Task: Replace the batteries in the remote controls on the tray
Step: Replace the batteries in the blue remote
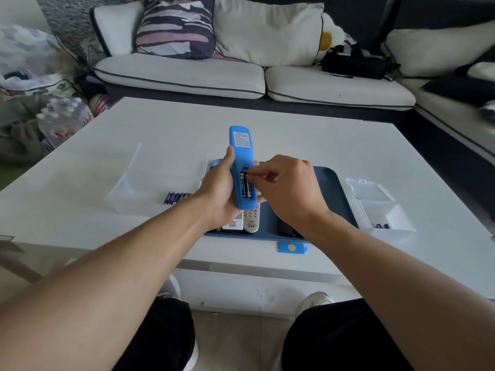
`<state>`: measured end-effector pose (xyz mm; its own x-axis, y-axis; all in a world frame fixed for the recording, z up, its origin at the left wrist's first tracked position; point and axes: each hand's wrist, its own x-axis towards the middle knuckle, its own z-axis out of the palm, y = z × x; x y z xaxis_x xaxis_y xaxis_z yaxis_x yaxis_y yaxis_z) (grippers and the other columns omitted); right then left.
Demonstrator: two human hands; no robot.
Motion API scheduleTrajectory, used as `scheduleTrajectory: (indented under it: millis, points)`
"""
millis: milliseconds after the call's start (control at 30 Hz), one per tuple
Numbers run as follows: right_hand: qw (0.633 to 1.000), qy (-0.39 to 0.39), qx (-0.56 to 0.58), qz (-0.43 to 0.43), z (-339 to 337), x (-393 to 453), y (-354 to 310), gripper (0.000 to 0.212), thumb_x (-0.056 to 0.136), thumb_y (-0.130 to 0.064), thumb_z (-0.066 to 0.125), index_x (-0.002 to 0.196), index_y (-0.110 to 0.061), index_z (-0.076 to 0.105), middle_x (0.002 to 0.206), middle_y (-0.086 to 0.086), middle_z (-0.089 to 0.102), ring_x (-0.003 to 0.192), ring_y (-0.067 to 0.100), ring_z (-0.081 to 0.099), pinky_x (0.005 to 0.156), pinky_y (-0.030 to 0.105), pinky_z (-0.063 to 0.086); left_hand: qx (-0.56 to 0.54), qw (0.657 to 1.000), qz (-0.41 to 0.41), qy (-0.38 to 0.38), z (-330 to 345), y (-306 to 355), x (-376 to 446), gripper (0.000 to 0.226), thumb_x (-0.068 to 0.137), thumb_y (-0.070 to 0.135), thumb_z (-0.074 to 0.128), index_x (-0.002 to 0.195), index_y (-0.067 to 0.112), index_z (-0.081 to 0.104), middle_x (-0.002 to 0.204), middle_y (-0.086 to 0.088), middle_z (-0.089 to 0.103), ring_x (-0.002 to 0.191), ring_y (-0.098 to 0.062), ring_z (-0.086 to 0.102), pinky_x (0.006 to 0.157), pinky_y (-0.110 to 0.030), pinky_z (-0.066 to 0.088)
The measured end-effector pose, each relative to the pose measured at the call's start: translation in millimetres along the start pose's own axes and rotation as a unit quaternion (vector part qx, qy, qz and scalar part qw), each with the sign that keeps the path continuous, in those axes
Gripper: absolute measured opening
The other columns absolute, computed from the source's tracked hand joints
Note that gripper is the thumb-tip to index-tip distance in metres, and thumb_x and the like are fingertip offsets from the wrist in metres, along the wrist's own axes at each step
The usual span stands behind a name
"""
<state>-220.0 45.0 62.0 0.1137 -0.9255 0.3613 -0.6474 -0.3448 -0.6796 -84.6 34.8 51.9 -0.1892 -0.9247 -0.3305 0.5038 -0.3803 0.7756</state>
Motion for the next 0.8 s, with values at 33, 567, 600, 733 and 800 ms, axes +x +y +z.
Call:
scheduleTrajectory:
  millis: [33, 567, 600, 733, 800]
  points:
    - [0.998, -0.007, 0.042, 0.046, 0.4, -0.5, -1.3, 0.007, 0.087, -0.025, 0.074, 0.09, -0.028, 0.08, 0.08, -0.009, 0.071, 0.072, 0.006, 0.064, 0.065, 0.023, 0.052, 0.003, 1.0, 0.012, 0.002, 0.6, 0.1, 0.2, 0.055, 0.105, 0.056, 0.028, 0.109, 0.013, 0.061, 0.088, -0.004, 0.068, 0.067, -0.017, 0.07, 0.056, -0.03, 0.058]
    - [0.824, -0.081, 0.414, 0.377, 0.7, 0.6, -23.3, 0.018, 0.084, -0.028, 0.079, 0.099, -0.018, 0.077, 0.098, 0.001, 0.076, 0.068, 0.007, 0.072, 0.056, 0.023, 0.056, 0.084, 0.987, 0.135, 0.007, 11.1, 2.2, 1.5, 0.066, 0.098, 0.071, 0.017, 0.122, 0.022, 0.055, 0.127, -0.01, 0.069, 0.119, -0.021, 0.066, 0.097, -0.039, 0.052]
    - [0.82, -0.085, 0.418, 0.382, 0.5, 1.0, -24.0, 0.019, 0.084, -0.029, 0.08, 0.099, -0.017, 0.076, 0.099, 0.001, 0.076, 0.07, 0.008, 0.072, 0.057, 0.024, 0.056, 0.088, 0.986, 0.139, 0.009, 10.7, 2.5, 1.4, 0.065, 0.098, 0.07, 0.017, 0.121, 0.022, 0.055, 0.127, -0.01, 0.069, 0.121, -0.021, 0.064, 0.101, -0.041, 0.05]
    - [0.801, -0.1, 0.432, 0.403, 0.9, 2.4, -25.5, 0.025, 0.082, -0.029, 0.082, 0.102, -0.015, 0.074, 0.1, 0.001, 0.075, 0.078, 0.011, 0.074, 0.058, 0.025, 0.057, 0.103, 0.983, 0.153, 0.008, 11.1, 3.6, -0.9, 0.063, 0.099, 0.068, 0.015, 0.122, 0.024, 0.055, 0.128, -0.009, 0.069, 0.123, -0.021, 0.063, 0.109, -0.045, 0.046]
    - [0.795, -0.102, 0.436, 0.41, 1.2, 3.0, -25.9, 0.023, 0.082, -0.027, 0.081, 0.099, -0.014, 0.073, 0.098, 0.001, 0.075, 0.079, 0.012, 0.073, 0.057, 0.025, 0.057, 0.114, 0.981, 0.159, 0.009, 10.8, 3.2, -1.2, 0.062, 0.1, 0.067, 0.014, 0.122, 0.026, 0.055, 0.129, -0.009, 0.068, 0.124, -0.021, 0.062, 0.11, -0.045, 0.045]
